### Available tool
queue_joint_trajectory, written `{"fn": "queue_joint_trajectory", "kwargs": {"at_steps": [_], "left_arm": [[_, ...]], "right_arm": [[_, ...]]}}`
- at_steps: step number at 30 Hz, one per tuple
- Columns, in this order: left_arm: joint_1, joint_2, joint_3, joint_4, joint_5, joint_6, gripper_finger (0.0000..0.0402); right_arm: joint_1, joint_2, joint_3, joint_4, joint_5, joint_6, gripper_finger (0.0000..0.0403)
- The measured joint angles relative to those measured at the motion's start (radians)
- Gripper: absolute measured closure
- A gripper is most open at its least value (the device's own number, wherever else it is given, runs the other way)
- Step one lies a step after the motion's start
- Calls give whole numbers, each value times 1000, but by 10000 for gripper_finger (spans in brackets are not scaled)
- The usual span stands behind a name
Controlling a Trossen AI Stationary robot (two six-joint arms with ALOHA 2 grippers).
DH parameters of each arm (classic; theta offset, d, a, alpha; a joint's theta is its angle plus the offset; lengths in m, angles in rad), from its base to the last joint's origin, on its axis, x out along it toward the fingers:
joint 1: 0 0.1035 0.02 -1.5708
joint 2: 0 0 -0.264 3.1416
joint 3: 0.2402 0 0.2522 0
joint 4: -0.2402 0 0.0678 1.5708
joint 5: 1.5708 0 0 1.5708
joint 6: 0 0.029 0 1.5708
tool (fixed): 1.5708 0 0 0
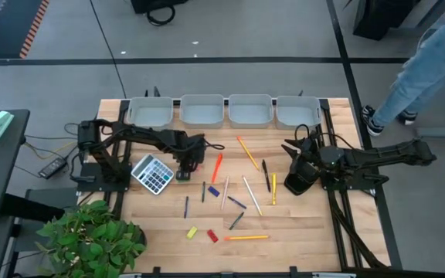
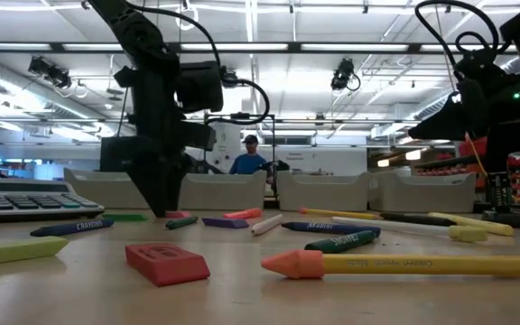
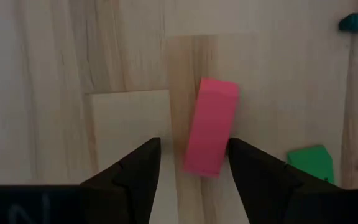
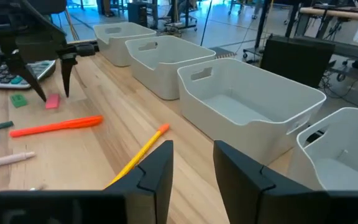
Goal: Sort crayons/erasers/pens/pencils in bins
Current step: Put the pink eraser into the gray bin
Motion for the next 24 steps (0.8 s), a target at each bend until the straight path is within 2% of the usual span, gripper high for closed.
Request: {"fn": "queue_joint_trajectory", "kwargs": {"at_steps": [9,13,20,24], "left_arm": [[3,2,-2,23,-19,50,229],[1,4,-2,32,-8,77,258],[7,6,4,34,0,107,324],[20,13,52,-24,5,142,335]], "right_arm": [[0,0,0,0,54,-20,279],[0,0,0,0,100,-42,279],[0,0,-1,0,109,-46,279],[0,0,-1,0,153,-73,279]]}}
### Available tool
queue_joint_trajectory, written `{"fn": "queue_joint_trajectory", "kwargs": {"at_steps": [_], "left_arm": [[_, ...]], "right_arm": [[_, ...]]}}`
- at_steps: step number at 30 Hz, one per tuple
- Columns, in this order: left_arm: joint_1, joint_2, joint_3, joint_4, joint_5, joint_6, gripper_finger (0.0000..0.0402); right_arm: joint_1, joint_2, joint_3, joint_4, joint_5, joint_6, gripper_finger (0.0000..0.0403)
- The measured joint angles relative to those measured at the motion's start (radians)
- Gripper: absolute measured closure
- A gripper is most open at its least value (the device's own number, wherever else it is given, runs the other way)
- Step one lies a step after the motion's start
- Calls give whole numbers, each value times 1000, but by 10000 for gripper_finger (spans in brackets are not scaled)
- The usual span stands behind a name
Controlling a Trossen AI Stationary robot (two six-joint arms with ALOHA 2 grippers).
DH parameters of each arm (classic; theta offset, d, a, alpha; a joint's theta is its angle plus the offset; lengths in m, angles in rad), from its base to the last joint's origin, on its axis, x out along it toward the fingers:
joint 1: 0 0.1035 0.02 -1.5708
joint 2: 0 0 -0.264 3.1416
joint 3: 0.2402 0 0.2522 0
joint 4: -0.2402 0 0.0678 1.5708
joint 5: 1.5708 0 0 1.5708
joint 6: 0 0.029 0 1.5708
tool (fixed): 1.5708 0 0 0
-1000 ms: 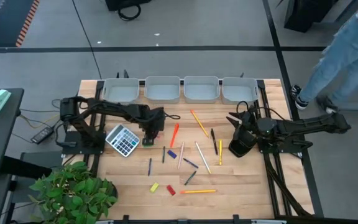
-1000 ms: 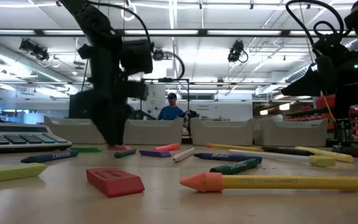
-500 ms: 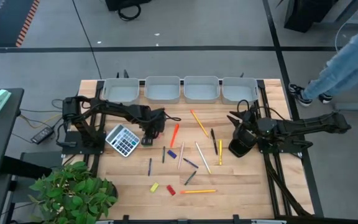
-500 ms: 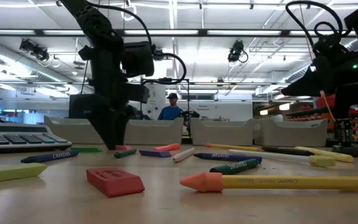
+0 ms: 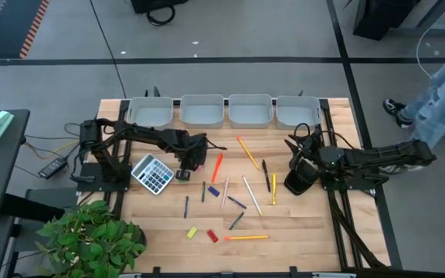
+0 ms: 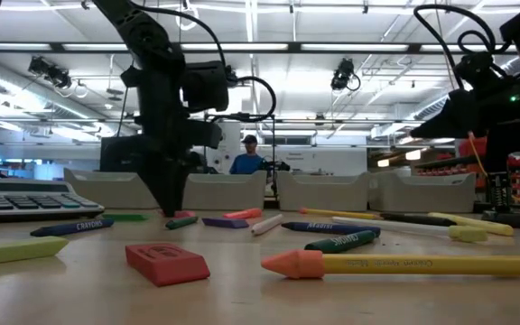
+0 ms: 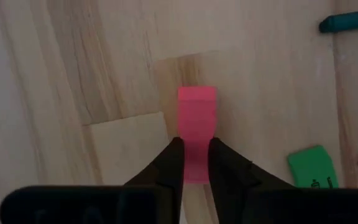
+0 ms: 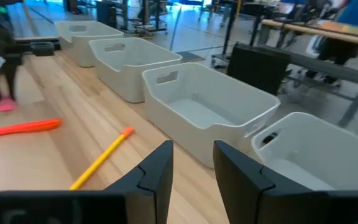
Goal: Sort crayons/erasers/pens/pencils in bins
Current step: Put the pink eraser into the gray bin
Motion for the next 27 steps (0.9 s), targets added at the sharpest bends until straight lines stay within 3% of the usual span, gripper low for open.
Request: {"fn": "queue_joint_trajectory", "kwargs": {"at_steps": [9,15,24,27], "left_arm": [[37,0,118,-19,-42,49,320],[112,-1,247,-51,-187,205,321],[311,-5,391,-10,-183,219,321],[379,3,389,4,-75,174,324]], "right_arm": [[0,0,0,3,53,-44,279],[0,0,0,6,55,-44,279],[0,0,0,7,54,-2,279],[0,0,0,7,54,-1,279]]}}
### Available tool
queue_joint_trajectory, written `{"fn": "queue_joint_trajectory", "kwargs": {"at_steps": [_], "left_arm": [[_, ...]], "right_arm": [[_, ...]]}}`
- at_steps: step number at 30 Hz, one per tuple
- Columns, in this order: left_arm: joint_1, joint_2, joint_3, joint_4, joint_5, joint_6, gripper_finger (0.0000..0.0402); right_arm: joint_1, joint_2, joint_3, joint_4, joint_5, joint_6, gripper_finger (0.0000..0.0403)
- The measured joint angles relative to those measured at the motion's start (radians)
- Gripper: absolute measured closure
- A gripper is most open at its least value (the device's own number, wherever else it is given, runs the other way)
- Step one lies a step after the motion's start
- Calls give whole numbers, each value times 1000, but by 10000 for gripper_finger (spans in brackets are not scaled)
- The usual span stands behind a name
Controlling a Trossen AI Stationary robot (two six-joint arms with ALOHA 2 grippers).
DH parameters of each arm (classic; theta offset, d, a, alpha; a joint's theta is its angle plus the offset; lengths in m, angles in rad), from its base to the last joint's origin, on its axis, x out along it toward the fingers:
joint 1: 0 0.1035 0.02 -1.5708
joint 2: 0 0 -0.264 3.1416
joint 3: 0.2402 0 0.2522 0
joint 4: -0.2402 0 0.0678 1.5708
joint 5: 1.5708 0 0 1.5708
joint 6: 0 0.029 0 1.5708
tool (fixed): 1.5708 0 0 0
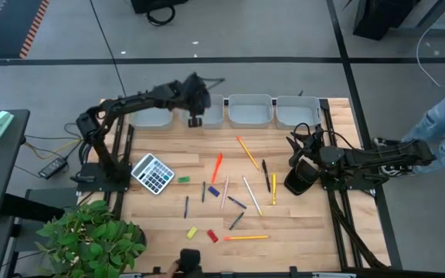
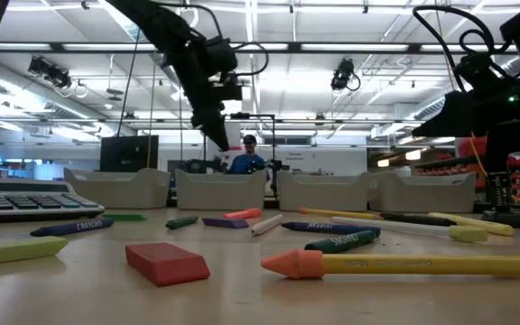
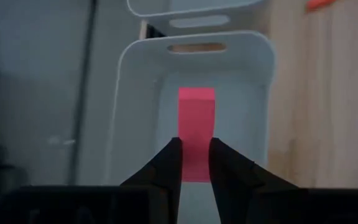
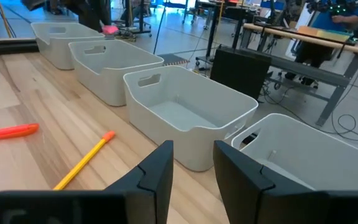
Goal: Sort crayons/erasers/pens/pencils in bins
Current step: Put the pink eraser into the gray bin, then put the green eraser into the gray bin
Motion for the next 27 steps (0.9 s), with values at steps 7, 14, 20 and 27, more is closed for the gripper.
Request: {"fn": "queue_joint_trajectory", "kwargs": {"at_steps": [7,14,20,27], "left_arm": [[70,58,-2,-3,95,-25,310],[61,82,-1,26,24,-55,267],[55,83,-1,25,19,-56,218],[17,70,-1,-28,-32,-59,176]], "right_arm": [[0,0,0,5,0,1,279],[0,0,0,4,-4,1,279],[0,0,0,4,-3,1,279],[0,0,0,4,-3,-11,279]]}}
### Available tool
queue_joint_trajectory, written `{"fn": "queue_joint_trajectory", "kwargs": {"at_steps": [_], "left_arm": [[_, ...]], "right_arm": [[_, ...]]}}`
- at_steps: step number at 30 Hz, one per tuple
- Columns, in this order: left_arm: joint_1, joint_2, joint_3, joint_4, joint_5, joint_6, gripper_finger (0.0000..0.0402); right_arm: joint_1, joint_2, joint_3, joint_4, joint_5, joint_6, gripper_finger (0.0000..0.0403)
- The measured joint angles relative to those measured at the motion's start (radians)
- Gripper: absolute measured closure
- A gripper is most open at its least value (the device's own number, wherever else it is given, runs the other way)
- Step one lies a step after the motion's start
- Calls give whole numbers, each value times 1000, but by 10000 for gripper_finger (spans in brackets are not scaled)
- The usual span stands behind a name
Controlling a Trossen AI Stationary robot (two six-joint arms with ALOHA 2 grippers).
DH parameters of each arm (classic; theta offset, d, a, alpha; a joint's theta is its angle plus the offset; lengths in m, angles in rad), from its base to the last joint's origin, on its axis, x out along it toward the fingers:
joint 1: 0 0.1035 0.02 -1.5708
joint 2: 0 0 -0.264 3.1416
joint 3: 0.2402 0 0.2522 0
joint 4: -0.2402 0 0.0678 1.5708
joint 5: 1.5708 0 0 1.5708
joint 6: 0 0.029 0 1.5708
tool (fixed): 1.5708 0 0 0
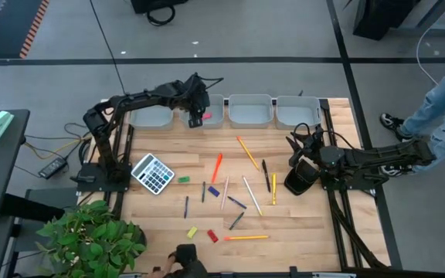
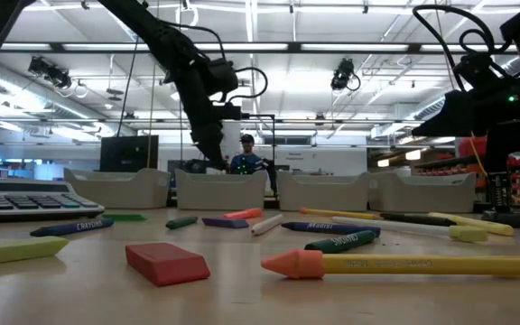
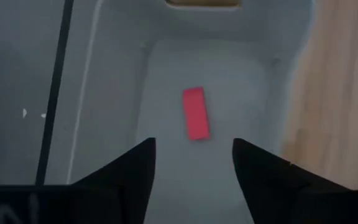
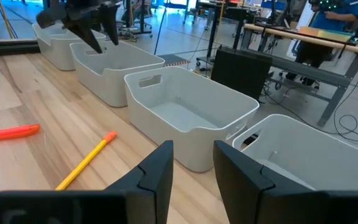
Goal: Sort crayons/erasers/pens/pencils in bins
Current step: Put the green eraser into the gray bin
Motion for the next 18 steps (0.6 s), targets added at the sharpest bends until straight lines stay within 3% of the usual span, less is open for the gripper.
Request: {"fn": "queue_joint_trajectory", "kwargs": {"at_steps": [7,14,18], "left_arm": [[-85,-68,0,-140,-1,-75,171],[-168,-78,0,-278,154,-189,186],[-223,-78,0,-394,188,-259,193]], "right_arm": [[0,0,0,0,4,-68,279],[0,0,0,2,4,-78,279],[0,0,0,2,3,-82,279]]}}
